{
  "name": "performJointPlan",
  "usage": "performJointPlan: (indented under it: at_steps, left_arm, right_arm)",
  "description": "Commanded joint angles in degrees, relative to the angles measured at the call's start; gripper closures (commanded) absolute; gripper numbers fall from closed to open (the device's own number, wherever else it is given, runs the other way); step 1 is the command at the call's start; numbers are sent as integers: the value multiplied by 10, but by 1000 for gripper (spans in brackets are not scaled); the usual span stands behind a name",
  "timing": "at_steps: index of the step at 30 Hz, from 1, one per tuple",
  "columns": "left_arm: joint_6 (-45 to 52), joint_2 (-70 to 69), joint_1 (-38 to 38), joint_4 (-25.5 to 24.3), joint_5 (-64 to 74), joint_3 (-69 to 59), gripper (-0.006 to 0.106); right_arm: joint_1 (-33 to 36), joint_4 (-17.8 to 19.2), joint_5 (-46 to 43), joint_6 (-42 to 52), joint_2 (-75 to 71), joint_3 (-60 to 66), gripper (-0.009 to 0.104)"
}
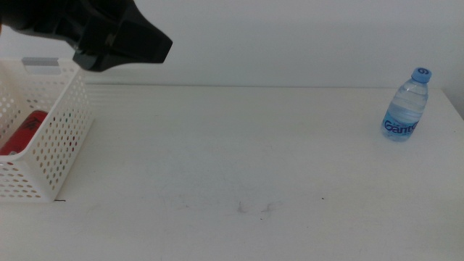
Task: Use arms to grab the bottles and put them into the dustbin to the left of the table.
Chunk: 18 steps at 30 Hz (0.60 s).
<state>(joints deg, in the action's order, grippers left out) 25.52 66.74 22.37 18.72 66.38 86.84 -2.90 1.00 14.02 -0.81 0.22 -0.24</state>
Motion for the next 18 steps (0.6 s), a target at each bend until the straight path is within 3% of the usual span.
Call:
performJointPlan:
  at_steps: [1,18]
  left_arm:
    - [-8,-2,4,4,-22,4,7]
    - [-35,95,5,52,36,126,7]
  right_arm:
    - [-5,2,-4,4,-2,2,7]
    - [-5,2,-4,4,-2,2,7]
